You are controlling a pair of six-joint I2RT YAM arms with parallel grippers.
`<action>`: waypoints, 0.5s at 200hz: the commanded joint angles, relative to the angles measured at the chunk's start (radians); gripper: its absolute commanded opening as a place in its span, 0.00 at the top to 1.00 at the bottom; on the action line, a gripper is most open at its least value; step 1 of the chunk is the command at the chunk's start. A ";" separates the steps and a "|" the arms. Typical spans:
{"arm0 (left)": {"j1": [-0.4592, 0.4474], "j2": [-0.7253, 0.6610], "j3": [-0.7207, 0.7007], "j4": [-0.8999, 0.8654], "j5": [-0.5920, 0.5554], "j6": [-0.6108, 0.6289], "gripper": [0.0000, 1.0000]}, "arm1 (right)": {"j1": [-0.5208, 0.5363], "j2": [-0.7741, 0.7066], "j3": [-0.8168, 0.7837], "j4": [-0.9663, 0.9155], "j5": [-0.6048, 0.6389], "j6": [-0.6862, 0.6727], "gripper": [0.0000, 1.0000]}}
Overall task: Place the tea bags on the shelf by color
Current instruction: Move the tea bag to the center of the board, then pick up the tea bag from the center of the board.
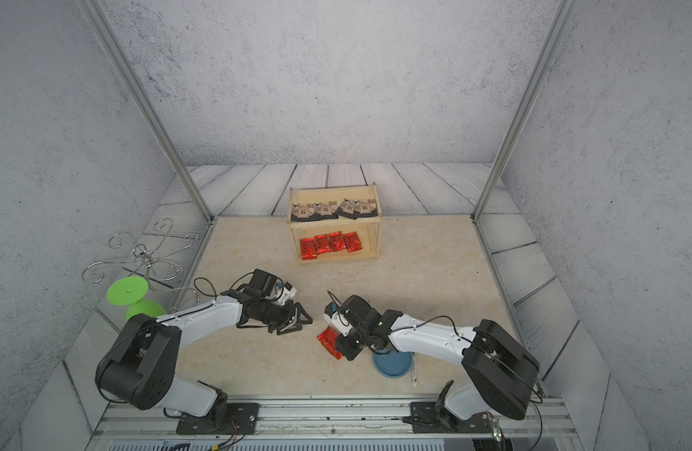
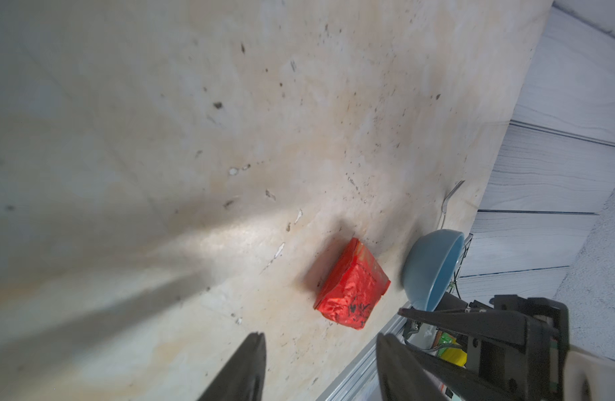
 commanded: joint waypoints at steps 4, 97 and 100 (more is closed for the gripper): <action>-0.031 0.039 0.040 0.022 0.013 0.013 0.44 | 0.002 0.009 -0.024 0.076 -0.019 0.027 0.78; -0.104 0.086 0.077 0.016 0.017 0.046 0.60 | -0.015 0.042 -0.079 0.127 -0.007 0.029 0.81; -0.104 0.087 0.077 0.014 0.017 0.048 0.60 | -0.016 0.043 -0.081 0.128 -0.007 0.030 0.81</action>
